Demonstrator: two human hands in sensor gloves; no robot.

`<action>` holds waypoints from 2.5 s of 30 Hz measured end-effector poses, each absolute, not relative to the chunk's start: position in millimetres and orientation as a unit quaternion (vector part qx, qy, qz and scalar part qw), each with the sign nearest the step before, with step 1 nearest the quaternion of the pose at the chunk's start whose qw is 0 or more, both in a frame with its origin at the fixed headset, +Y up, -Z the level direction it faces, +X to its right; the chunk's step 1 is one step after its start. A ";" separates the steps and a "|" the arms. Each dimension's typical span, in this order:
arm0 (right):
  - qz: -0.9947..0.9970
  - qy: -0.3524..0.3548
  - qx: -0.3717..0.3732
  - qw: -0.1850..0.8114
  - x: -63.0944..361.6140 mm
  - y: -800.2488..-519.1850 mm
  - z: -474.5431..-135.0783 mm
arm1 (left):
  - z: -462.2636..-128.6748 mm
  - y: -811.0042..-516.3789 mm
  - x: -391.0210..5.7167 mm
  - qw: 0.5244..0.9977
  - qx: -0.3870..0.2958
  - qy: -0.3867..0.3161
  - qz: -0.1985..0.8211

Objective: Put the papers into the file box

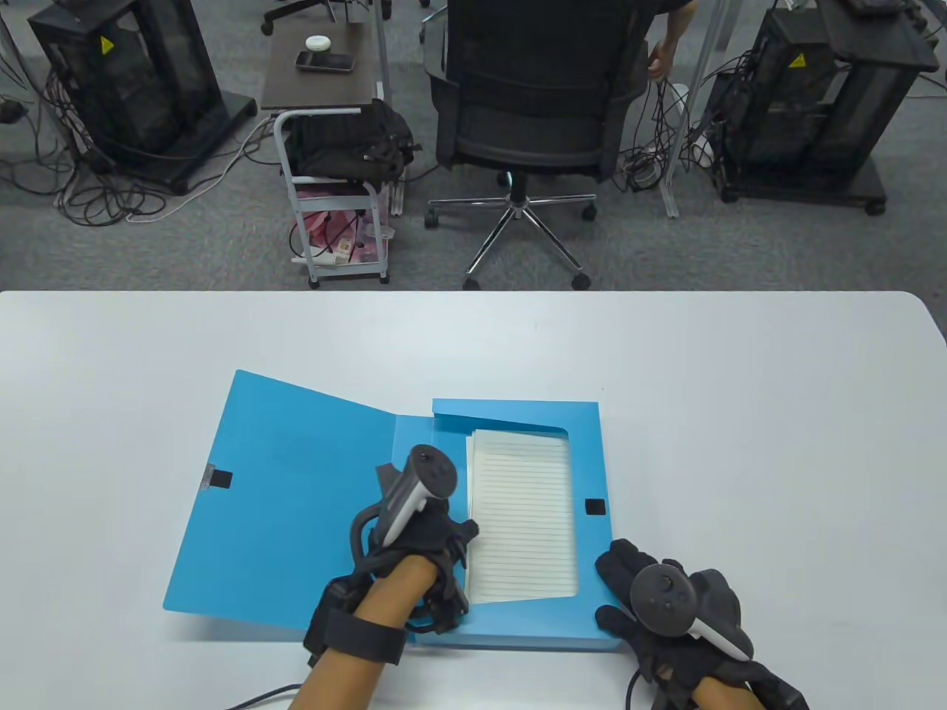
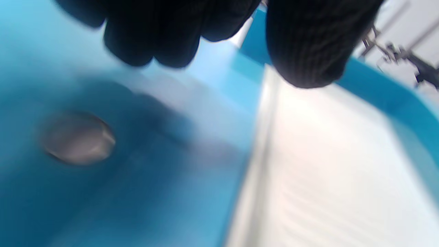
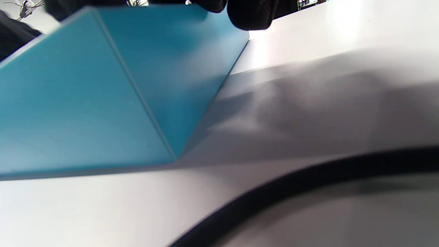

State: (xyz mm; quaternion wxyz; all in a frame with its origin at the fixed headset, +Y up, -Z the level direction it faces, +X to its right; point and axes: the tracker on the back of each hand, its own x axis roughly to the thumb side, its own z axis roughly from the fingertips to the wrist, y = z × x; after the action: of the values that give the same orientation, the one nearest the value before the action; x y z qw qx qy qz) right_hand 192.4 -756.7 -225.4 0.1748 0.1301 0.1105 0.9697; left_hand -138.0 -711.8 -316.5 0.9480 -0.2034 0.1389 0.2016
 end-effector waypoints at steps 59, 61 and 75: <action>0.962 0.132 0.124 0.205 200.5 -761.4 -228.1 | -284.2 -697.7 8.0 0.888 -0.243 -0.042 0.388; 0.961 0.134 0.124 0.206 201.0 -761.3 -228.3 | -278.0 -693.6 24.8 0.916 -0.232 -0.052 0.323; 0.954 0.087 0.140 0.252 224.6 -743.8 -218.3 | -265.3 -694.4 70.7 0.963 -0.202 -0.105 0.147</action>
State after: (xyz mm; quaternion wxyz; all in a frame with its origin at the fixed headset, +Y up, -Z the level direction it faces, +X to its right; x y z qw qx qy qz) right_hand 224.6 -743.8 -218.3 0.2515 0.1401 0.0875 0.9537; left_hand 70.7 -694.4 -265.3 0.9625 -0.2024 -0.1051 0.1467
